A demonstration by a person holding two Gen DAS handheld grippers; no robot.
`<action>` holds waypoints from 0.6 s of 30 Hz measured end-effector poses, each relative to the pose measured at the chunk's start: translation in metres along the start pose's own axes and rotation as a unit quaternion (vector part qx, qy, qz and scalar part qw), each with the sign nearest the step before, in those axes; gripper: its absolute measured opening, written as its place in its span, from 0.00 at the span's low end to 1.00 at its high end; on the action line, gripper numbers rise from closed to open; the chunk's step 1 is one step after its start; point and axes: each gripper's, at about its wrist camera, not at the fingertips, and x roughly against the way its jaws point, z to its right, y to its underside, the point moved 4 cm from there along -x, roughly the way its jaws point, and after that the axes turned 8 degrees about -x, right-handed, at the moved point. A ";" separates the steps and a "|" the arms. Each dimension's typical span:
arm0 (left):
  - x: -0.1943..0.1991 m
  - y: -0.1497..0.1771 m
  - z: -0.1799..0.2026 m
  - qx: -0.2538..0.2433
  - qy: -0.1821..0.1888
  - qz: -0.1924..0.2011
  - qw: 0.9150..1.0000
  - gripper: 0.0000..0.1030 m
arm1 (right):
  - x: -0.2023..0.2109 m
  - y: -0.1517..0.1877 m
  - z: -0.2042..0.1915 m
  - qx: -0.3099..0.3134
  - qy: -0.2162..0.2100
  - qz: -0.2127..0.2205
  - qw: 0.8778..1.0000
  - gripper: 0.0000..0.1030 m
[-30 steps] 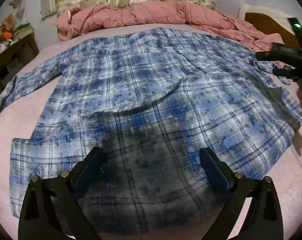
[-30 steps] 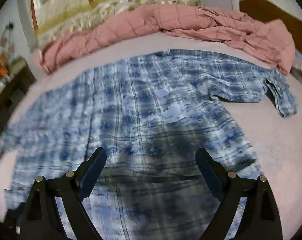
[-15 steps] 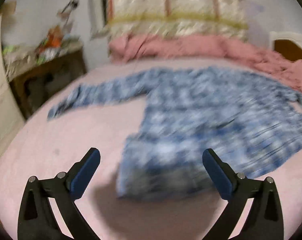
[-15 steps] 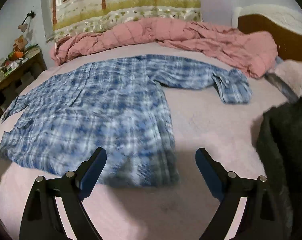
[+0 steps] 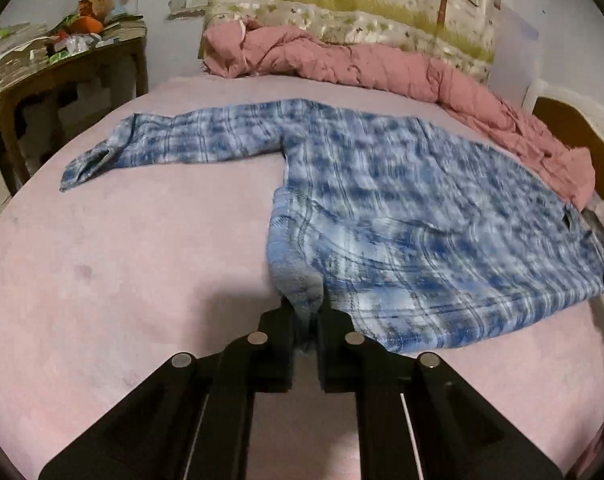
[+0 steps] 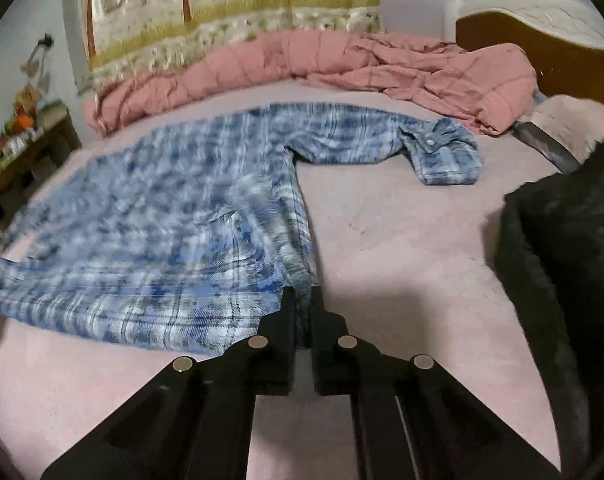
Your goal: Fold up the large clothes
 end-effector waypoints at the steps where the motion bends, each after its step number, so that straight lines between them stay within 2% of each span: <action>1: 0.000 -0.003 -0.001 -0.003 -0.004 -0.001 1.000 0.08 | 0.010 0.000 0.003 -0.007 -0.012 0.000 1.000 0.05; 4: -0.012 0.000 0.003 -0.022 -0.015 -0.027 0.999 0.13 | 0.018 0.005 0.006 0.002 -0.005 -0.010 1.000 0.05; 7: -0.030 0.014 0.003 -0.043 -0.058 -0.042 0.996 0.16 | 0.003 0.019 0.015 0.000 0.025 -0.034 0.999 0.05; 9: -0.038 0.025 -0.002 -0.043 -0.074 -0.043 0.995 0.21 | -0.005 0.029 0.022 -0.011 0.022 -0.044 0.999 0.05; 13: -0.022 0.029 -0.005 -0.032 -0.059 -0.008 0.998 0.36 | 0.000 0.037 0.020 0.011 0.038 -0.022 0.999 0.09; 15: -0.007 0.024 0.002 -0.051 -0.067 0.022 0.996 0.46 | 0.006 0.035 0.015 0.030 0.053 -0.009 0.998 0.14; 17: 0.007 0.020 0.015 -0.080 -0.078 0.044 0.993 0.49 | 0.014 0.028 0.007 0.053 0.064 0.010 0.997 0.17; 18: 0.013 0.017 0.023 -0.089 -0.076 0.052 0.992 0.49 | 0.017 0.025 0.001 0.060 0.052 0.011 0.997 0.17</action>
